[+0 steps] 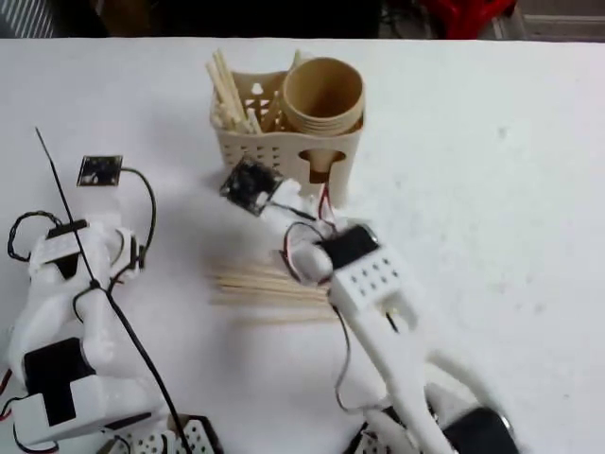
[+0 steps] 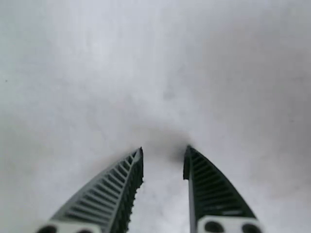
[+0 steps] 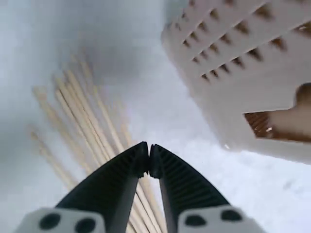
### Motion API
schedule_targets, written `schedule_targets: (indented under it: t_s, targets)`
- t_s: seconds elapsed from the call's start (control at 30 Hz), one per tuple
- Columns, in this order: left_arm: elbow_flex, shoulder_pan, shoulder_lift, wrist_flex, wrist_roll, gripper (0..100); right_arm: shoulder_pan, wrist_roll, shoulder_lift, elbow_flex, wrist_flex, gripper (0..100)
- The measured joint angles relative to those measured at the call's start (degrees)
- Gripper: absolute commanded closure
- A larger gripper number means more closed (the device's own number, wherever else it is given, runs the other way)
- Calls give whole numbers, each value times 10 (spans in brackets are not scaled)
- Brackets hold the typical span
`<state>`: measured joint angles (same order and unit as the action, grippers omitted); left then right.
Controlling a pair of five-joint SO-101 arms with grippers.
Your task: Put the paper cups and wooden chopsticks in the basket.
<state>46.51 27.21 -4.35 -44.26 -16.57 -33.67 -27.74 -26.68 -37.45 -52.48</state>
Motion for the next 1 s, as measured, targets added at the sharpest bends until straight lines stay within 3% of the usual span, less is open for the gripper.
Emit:
schedule_targets:
  t_s: [0.17,0.37,0.53,0.73,1.0]
  targets:
    - [0,0,0,0,0,849,-15,41,-84,21,-14,977]
    - [0,0,0,0,0,849,-66,-79,-22,22,-111,876]
    - [0,0,0,0,0,849,-53,-111,117,11,-37,800]
    - [0,0,0,0,0,849,-35,-154,248,11,43,800]
    - [0,0,0,0,0,849,-30,-161,302,13,82,823]
